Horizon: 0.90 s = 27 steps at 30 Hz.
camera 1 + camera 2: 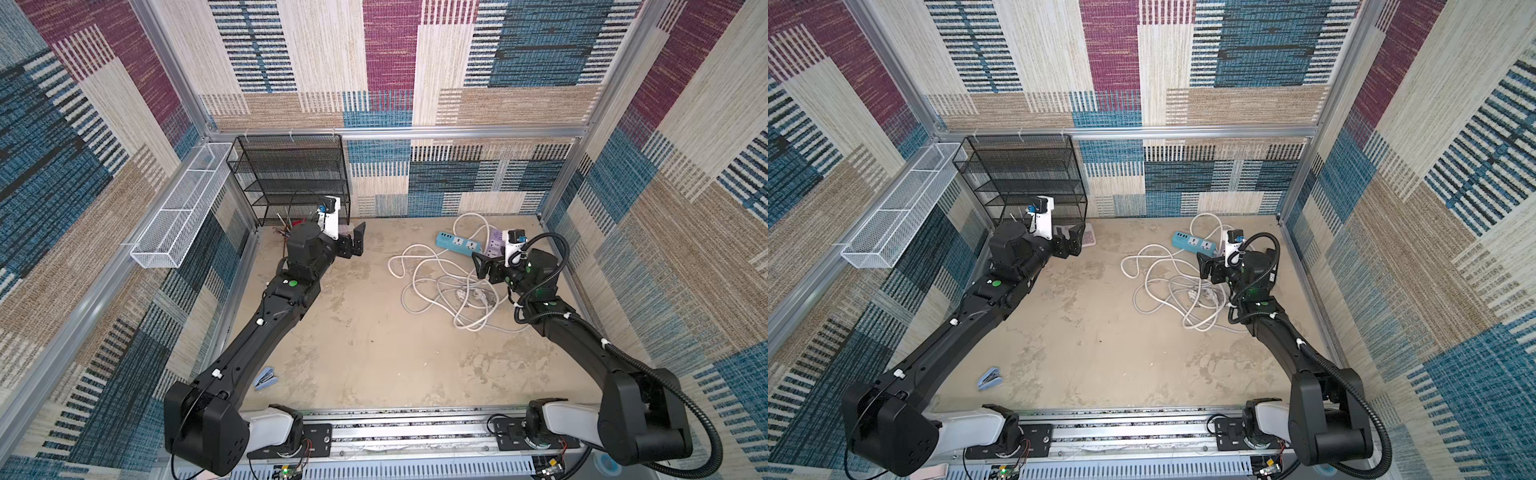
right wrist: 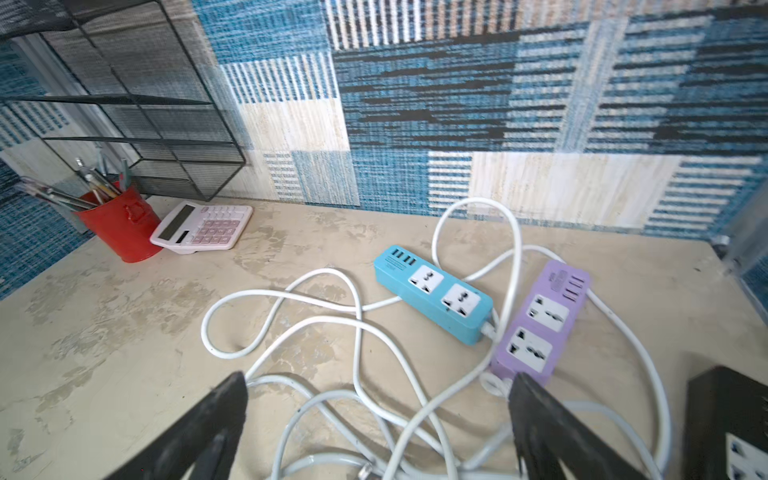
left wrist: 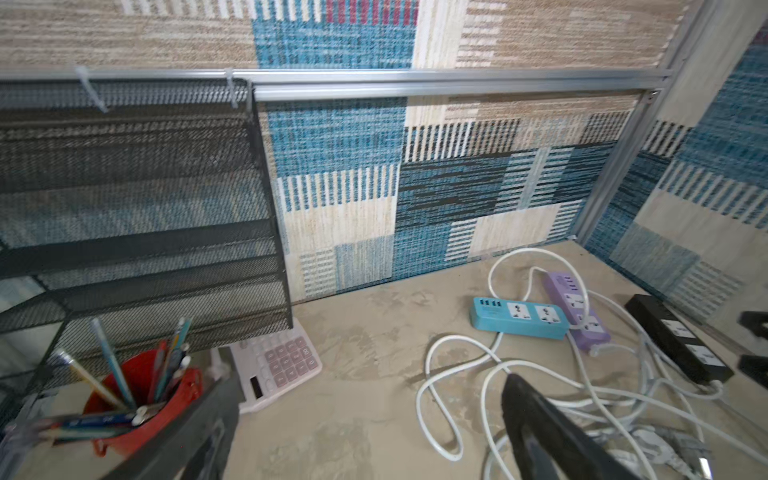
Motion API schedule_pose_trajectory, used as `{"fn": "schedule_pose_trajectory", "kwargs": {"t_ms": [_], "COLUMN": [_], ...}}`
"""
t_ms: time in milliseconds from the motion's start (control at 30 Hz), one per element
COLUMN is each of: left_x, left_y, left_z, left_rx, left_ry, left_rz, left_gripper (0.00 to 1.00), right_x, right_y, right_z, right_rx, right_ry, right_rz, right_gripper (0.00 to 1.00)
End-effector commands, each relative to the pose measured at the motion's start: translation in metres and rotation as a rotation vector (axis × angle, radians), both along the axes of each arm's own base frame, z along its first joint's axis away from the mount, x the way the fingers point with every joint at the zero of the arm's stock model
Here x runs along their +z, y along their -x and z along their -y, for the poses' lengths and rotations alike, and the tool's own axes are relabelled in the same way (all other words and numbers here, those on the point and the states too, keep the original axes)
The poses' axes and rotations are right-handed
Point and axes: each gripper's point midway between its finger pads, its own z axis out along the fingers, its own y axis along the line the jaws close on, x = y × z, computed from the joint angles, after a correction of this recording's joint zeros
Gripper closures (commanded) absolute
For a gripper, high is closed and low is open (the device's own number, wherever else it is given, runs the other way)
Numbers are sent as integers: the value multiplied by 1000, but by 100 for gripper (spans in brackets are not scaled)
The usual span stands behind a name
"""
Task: Unwrap the cord wrapped around the power strip
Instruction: Reset both arms
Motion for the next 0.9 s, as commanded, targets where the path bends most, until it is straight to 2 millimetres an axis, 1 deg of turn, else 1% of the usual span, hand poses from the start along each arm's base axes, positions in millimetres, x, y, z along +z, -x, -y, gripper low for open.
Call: {"fn": "schedule_pose_trajectory", "kwargs": {"t_ms": [0,167,300,333,400,500,533,600,633,700,800,867], "left_x": [-14,-60,-96,-103,-126,-152,-159,-166,-172,-180,-193,-204], "left_y": [9,32,53,56,59,62,62,64,66,68,65,59], "left_z": [-31,-63,-92,-96,-105,-119,-123,-135,-143,-152,-163,-170], "left_rx": [148,290,414,434,478,540,551,580,595,600,614,628], "left_ry": [-18,-22,-38,-49,-89,-147,-157,-141,-127,-100,-95,-103], "left_rz": [42,10,-3,-5,-29,-40,-48,-40,-50,-60,-79,-101], "left_gripper": [1,1,1,1,1,1,1,1,1,1,1,1], "right_x": [13,3,-7,-11,-16,-25,-30,-39,-42,-45,-52,-58], "right_y": [5,21,25,25,25,25,24,24,24,27,28,27], "right_z": [14,26,35,38,43,48,50,55,57,64,76,79], "right_rx": [-67,-99,-146,-160,-183,-206,-216,-236,-245,-275,-330,-345], "right_ry": [-44,-71,-80,-84,-87,-87,-88,-94,-99,-94,-69,-54], "right_rz": [85,118,125,123,121,113,104,91,92,106,112,112], "right_gripper": [2,2,2,2,2,2,2,2,2,2,2,2]}}
